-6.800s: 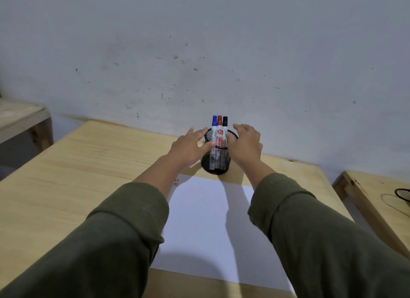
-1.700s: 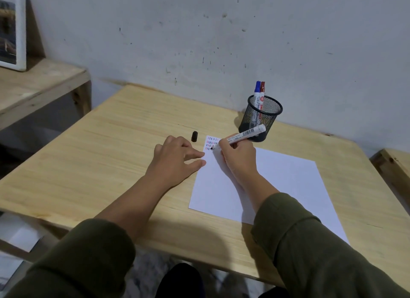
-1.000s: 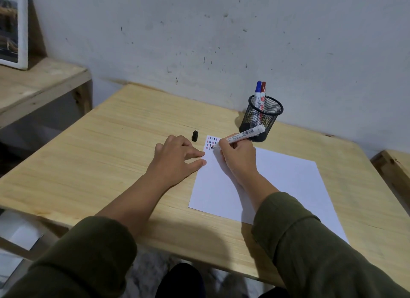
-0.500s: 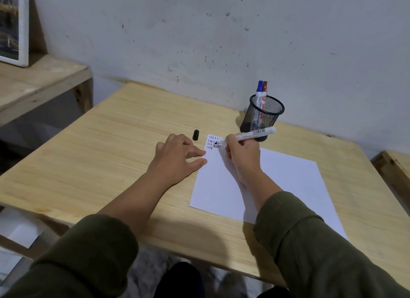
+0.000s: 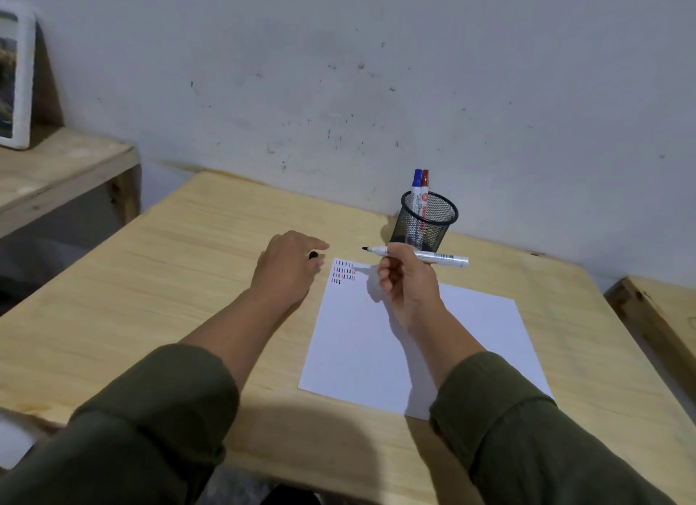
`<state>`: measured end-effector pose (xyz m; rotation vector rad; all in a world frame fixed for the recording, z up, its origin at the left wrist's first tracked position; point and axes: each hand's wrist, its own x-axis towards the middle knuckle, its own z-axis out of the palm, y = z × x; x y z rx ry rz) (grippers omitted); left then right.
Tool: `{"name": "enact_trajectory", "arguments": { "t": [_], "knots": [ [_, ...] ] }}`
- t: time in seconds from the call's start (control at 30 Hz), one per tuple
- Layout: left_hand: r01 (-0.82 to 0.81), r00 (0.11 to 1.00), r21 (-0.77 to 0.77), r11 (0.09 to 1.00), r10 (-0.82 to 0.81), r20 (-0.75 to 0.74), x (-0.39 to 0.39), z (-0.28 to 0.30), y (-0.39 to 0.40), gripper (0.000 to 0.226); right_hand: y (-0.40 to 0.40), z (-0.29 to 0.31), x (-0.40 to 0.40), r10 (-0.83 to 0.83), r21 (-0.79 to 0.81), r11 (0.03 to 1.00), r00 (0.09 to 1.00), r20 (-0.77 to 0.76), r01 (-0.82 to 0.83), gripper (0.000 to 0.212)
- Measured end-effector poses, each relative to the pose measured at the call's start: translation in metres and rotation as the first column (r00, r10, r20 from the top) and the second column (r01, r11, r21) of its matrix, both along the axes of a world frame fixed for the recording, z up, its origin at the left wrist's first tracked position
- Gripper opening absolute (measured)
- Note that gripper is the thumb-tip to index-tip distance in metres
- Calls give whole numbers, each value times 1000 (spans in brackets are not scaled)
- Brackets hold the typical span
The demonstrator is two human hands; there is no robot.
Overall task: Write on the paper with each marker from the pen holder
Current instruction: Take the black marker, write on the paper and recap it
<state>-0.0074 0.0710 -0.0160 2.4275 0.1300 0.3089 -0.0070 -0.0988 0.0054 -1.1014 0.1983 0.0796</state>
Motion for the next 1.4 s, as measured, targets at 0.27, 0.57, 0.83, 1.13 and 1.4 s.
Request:
{"name": "enact_trajectory", "arguments": {
  "t": [0.27,0.57,0.83,1.13,1.4],
  "knots": [
    [-122,983,-726,677,185,7,-4,22,-21,19,-11,26,-6,62,102,993,998,5,-62,14],
    [42,997,-917,396,36,61,-17,50,-58,18,-30,47,-21,36,11,999,997,74,-37,22],
    [134,991,-891,435,-84,108,-24,65,-75,16,-44,60,-31,23,-44,999,993,118,-18,26],
    [162,985,-860,483,-138,107,-30,76,-85,17,-55,68,-36,38,-70,997,993,110,-31,19],
    [164,980,-846,507,-178,84,-36,84,-96,10,-62,75,-38,85,-117,991,987,138,-69,16]
  ]
}}
